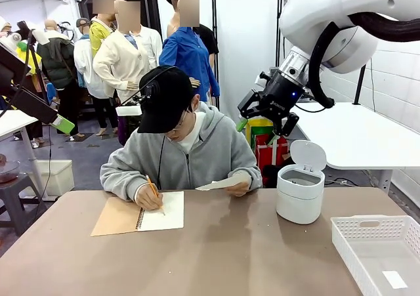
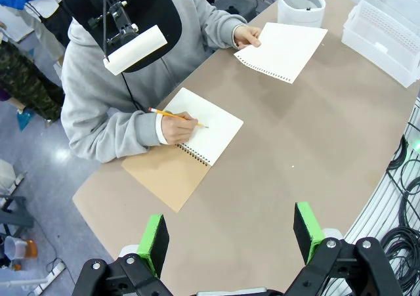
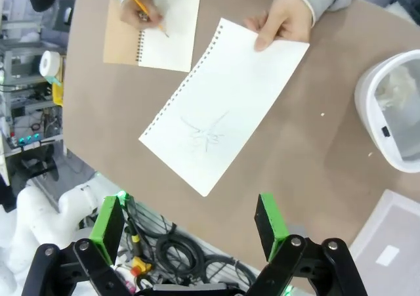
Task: Sort the paper based on its condition.
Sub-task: If a person hands you a paper, place it in the Organizing basket , and if it's crumpled, put it in the Trash can.
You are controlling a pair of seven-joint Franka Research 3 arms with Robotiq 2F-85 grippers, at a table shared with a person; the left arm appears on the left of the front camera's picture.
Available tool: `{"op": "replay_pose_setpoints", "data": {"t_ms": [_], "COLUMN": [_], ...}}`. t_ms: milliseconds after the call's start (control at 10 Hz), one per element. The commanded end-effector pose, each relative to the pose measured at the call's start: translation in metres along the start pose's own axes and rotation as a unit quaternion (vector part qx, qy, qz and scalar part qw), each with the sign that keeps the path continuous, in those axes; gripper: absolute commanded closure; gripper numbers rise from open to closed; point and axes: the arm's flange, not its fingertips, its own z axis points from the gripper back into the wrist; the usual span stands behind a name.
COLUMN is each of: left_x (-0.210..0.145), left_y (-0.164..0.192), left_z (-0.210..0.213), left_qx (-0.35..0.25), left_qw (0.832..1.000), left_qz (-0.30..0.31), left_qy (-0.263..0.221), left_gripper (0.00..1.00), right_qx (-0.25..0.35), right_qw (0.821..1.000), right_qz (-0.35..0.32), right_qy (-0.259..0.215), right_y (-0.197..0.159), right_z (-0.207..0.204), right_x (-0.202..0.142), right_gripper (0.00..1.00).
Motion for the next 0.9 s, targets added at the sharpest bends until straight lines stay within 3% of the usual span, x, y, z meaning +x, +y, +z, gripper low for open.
{"op": "replay_pose_setpoints", "data": {"t_ms": [0,200,300,700,800], "left_x": [0.0,0.0,0.0,0.0,0.0], "left_y": [0.0,0.0,0.0,0.0,0.0], "left_z": [0.0,0.0,0.0,0.0,0.0], "left_qx": [-0.003,-0.003,-0.003,-0.003,-0.003], "left_qw": [1.0,1.0,1.0,1.0,1.0], "left_qz": [0.0,0.0,0.0,0.0,0.0], "left_qy": [-0.003,-0.003,-0.003,-0.003,-0.003], "left_gripper": [0.0,0.0,0.0,0.0,0.0], "right_qx": [0.001,0.0,0.028,0.042,0.07], "right_qw": [1.0,1.0,0.996,0.985,0.98], "right_qz": [0.007,0.003,-0.084,-0.17,-0.186], "right_qy": [-0.007,-0.003,0.018,0.003,0.011], "right_y": [0.008,0.003,-0.012,-0.044,-0.05], "right_z": [0.007,0.003,-0.009,-0.042,-0.052], "right_x": [-0.001,0.0,0.01,0.01,0.008], "right_gripper": [0.0,0.0,0.0,0.0,0.0]}}
